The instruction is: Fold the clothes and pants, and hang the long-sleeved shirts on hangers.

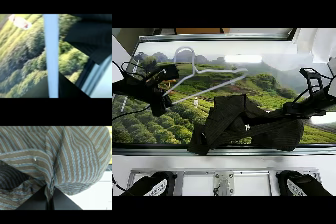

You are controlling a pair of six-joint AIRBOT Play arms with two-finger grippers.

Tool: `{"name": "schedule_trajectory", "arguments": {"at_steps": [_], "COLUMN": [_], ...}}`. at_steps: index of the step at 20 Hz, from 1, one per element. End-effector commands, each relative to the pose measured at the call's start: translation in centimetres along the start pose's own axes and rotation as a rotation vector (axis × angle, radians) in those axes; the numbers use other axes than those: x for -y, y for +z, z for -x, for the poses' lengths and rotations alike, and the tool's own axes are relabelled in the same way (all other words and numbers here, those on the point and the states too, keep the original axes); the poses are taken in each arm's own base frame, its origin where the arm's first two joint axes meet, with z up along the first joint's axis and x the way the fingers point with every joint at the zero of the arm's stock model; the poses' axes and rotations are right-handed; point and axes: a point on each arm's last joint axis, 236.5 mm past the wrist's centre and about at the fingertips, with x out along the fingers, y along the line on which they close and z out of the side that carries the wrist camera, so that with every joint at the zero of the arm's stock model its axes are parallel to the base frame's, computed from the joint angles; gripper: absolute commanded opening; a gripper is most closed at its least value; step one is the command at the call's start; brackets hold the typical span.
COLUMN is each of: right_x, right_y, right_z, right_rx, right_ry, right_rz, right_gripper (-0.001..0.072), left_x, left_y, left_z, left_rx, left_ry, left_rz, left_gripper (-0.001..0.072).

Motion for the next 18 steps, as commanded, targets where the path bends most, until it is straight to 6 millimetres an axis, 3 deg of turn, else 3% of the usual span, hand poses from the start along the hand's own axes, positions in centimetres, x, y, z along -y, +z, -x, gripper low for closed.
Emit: {"name": "schedule_trajectory", "arguments": {"at_steps": [1,4,7,11,15,18], "right_x": [0.0,0.0,0.0,0.0,0.0,0.0], "right_y": [0.0,0.0,0.0,0.0,0.0,0.0], "right_z": [0.0,0.0,0.0,0.0,0.0,0.0], "right_rx": [-0.001,-0.001,-0.001,-0.001,-0.001,-0.001], "right_ry": [0.000,0.000,0.000,0.000,0.000,0.000], "right_rz": [0.001,0.001,0.001,0.001,0.001,0.001], "right_gripper": [0.0025,0.0025,0.0025,0.0025,0.0025,0.0025], "left_x": [4.8,5.7,7.7,7.9,9.4,11.7], "left_y": [1.1,1.1,0.7,2.4,3.5,3.4], "left_z": [0.7,-0.7,-4.8,-9.5,-12.3,-13.2], "left_rx": [0.063,0.070,0.055,0.080,0.059,0.015], "left_ry": [-0.186,-0.232,-0.310,-0.257,-0.307,-0.395], "left_rz": [-0.171,-0.169,-0.207,-0.191,-0.240,-0.287], "left_gripper": [0.0014,0.0014,0.0014,0.0015,0.0015,0.0014]}}
